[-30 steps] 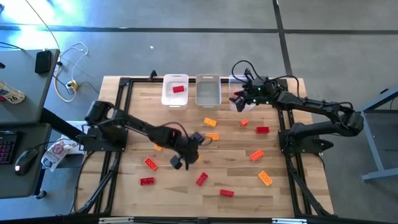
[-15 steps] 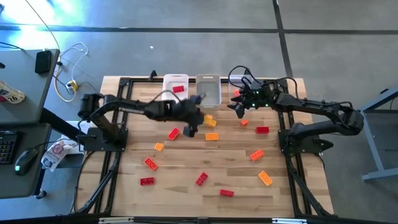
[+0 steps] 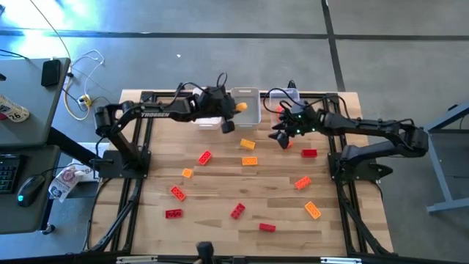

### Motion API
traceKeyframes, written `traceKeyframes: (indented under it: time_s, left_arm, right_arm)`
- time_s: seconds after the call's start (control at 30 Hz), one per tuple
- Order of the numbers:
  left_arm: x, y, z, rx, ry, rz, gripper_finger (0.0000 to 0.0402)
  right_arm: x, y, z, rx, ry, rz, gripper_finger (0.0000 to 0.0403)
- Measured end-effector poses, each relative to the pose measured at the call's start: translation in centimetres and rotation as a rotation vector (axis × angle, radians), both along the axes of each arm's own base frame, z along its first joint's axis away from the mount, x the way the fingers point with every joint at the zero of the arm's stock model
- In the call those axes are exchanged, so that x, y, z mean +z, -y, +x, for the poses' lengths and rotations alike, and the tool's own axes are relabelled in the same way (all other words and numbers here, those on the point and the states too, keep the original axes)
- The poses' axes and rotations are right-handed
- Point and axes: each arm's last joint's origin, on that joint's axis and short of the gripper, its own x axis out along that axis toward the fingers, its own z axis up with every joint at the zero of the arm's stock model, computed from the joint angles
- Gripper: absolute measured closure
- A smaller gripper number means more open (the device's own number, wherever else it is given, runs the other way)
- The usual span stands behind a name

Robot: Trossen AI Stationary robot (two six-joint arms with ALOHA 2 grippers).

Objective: Sort & place blocks by color
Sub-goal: Put the yellow game piece into the gray bin

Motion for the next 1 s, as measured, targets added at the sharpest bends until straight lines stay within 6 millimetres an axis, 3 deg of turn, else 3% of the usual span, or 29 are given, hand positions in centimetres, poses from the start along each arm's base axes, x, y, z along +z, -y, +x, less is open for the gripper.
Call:
traceKeyframes:
  time_s: [0.37, 0.63, 1.0]
  left_arm:
    - [0.4, -2.0, -0.9, 0.147, 0.16, -0.138, 0.0327]
    - [-1.4, -2.2, 0.2, 0.045, 0.165, -0.189, 0.0325]
    - [-3.4, -2.7, 0.7, 0.077, 0.12, -0.198, 0.0322]
  right_arm:
    - [-1.4, -2.6, -0.6, 0.122, -0.196, 0.05, 0.0174]
    - [-1.7, -4.5, -0.5, 0.16, -0.248, 0.109, 0.0174]
    - [-1.9, -7.6, -0.3, 0.304, -0.288, 0.072, 0.0174]
